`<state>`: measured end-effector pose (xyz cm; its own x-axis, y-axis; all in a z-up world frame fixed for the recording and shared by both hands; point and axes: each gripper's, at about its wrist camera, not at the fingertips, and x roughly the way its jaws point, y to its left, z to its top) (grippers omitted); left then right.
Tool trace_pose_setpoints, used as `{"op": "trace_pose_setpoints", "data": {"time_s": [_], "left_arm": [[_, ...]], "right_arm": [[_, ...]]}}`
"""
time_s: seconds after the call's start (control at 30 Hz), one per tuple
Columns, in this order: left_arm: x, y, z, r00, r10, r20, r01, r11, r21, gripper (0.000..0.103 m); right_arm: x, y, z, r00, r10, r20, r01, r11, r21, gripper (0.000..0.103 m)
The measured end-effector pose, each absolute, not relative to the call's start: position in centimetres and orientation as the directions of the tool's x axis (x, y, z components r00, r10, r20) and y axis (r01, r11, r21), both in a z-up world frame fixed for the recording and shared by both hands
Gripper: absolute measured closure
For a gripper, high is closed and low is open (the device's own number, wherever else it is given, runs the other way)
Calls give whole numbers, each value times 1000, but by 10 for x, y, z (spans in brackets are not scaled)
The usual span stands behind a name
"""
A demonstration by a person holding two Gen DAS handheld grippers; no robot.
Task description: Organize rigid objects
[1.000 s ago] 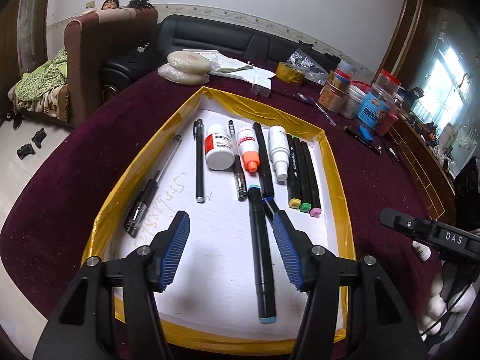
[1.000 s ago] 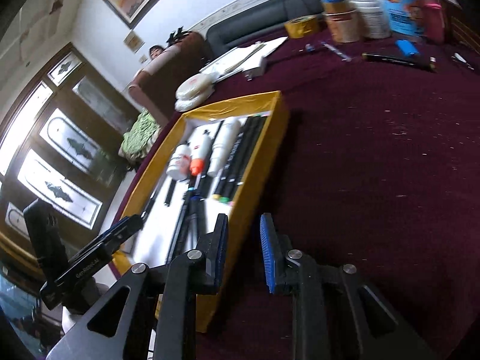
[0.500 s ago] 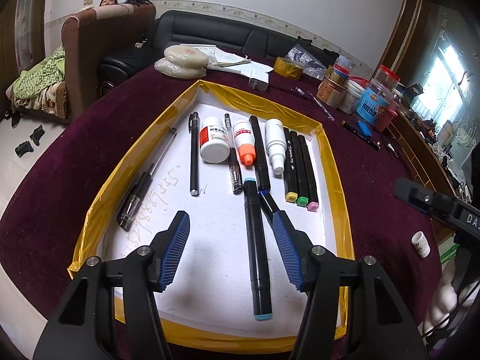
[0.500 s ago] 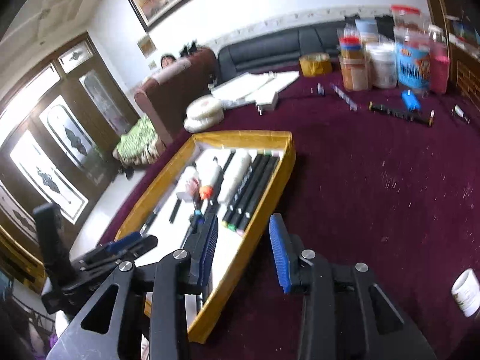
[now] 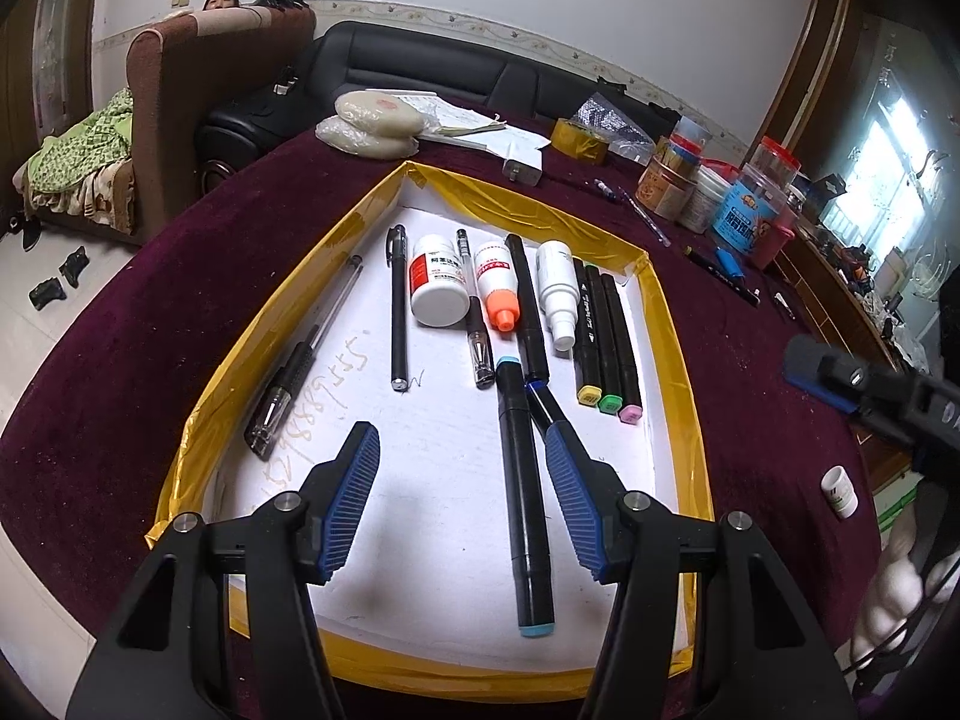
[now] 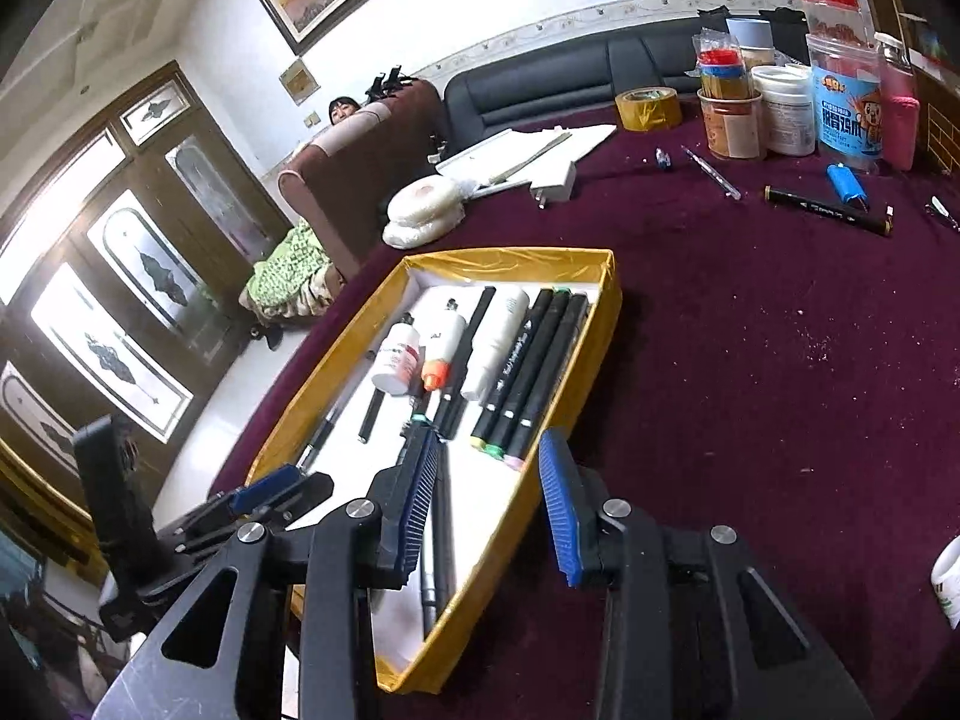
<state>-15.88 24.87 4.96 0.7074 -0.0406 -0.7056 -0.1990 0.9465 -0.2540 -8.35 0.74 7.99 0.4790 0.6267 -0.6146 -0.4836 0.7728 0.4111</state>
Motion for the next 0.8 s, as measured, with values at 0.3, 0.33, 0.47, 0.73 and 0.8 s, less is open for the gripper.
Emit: {"op": "trace_pose_setpoints", "data": {"time_s": [0.3, 0.33, 0.47, 0.73, 0.8], "left_arm": [[-160, 253, 49, 710, -39, -703, -208, 942, -263, 46], [-161, 253, 48, 709, -41, -704, -208, 942, -264, 46], [-162, 253, 48, 711, -41, -702, -209, 941, -266, 46], [-164, 260, 47, 715, -40, -698, -219, 935, -278, 46], [-166, 262, 47, 716, -42, -697, -219, 934, -281, 46]], "right_arm": [[-90, 23, 89, 495, 628, -601, -529, 766, 364, 71], [-88, 24, 85, 483, 626, -612, -523, 767, 372, 71], [-87, 23, 89, 482, 634, -604, -517, 763, 388, 71], [-99, 34, 110, 510, 657, -555, -572, 741, 351, 70], [-95, 41, 99, 486, 648, -586, -566, 745, 354, 70]]}}
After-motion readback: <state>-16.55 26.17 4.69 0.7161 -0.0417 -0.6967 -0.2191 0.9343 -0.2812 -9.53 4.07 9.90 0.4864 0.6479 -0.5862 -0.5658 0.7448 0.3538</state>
